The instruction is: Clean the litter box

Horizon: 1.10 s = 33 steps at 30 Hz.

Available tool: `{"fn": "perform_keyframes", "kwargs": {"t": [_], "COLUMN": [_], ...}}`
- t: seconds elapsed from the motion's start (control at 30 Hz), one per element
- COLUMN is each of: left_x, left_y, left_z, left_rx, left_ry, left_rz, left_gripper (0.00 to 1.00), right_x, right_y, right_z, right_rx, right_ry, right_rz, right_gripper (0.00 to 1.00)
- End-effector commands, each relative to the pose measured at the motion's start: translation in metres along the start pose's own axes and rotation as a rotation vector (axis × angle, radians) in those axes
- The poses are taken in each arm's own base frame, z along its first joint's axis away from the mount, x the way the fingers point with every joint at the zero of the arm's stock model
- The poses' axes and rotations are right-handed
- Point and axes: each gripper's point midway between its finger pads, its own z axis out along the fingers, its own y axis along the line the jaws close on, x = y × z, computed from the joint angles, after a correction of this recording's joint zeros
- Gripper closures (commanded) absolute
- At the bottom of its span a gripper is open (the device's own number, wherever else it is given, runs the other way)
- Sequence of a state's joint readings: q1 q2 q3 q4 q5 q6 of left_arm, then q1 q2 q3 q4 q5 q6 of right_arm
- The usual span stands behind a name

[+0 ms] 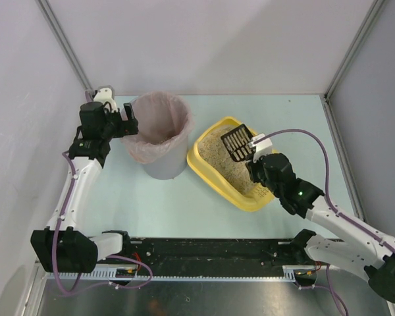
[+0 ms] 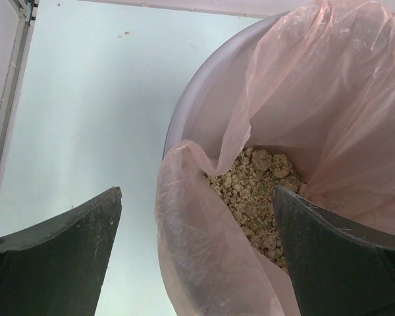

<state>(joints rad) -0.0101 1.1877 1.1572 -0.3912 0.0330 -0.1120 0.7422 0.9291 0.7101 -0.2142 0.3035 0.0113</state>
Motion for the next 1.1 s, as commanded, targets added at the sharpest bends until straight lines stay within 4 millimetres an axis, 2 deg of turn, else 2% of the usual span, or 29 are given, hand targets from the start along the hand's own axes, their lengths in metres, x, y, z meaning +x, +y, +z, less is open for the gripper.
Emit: {"fn": "perform_keyframes", "kwargs": {"t": [0.0, 0.13, 0.27, 0.47, 0.57, 0.6, 0.73, 0.83, 0.87, 1.07], "left_x": [-0.004, -0.001, 0.002, 0.004, 0.004, 0.003, 0.003, 0.003, 0.002, 0.006], "left_y": [0.001, -0.001, -0.004, -0.011, -0.015, -0.017, -0.023, -0.026, -0.029, -0.045], "left_z": [0.000, 0.004, 0.006, 0.009, 0.008, 0.007, 0.006, 0.005, 0.005, 0.003], "left_rx": [0.008, 0.018, 0.040, 0.077, 0.098, 0.105, 0.137, 0.149, 0.156, 0.199], "left_ry": [-0.016, -0.003, 0.009, 0.019, 0.020, 0.020, 0.022, 0.021, 0.019, 0.030], "left_rz": [0.015, 0.014, 0.012, 0.002, -0.005, -0.007, -0.016, -0.016, -0.015, 0.000], "left_gripper": [0.00, 0.01, 0.07, 0.23, 0.35, 0.42, 0.57, 0.64, 0.68, 0.82], "right_x": [-0.039, -0.042, -0.051, -0.071, -0.085, -0.089, -0.111, -0.137, -0.151, -0.199], "right_y": [-0.016, -0.019, -0.021, -0.016, -0.009, -0.007, 0.006, 0.017, 0.023, 0.045], "right_z": [-0.016, -0.019, -0.020, -0.015, -0.012, -0.012, -0.007, -0.003, -0.001, 0.015], "right_rx": [0.067, 0.079, 0.091, 0.092, 0.069, 0.061, 0.031, 0.008, -0.002, -0.036], "right_ry": [-0.116, -0.122, -0.115, -0.084, -0.082, -0.081, -0.079, -0.112, -0.128, -0.220], "right_rz": [-0.037, -0.039, -0.028, 0.010, 0.050, 0.056, 0.060, 0.034, 0.027, -0.068], "right_gripper": [1.00, 1.00, 1.00, 1.00, 1.00, 1.00, 1.00, 1.00, 1.00, 1.00]}}
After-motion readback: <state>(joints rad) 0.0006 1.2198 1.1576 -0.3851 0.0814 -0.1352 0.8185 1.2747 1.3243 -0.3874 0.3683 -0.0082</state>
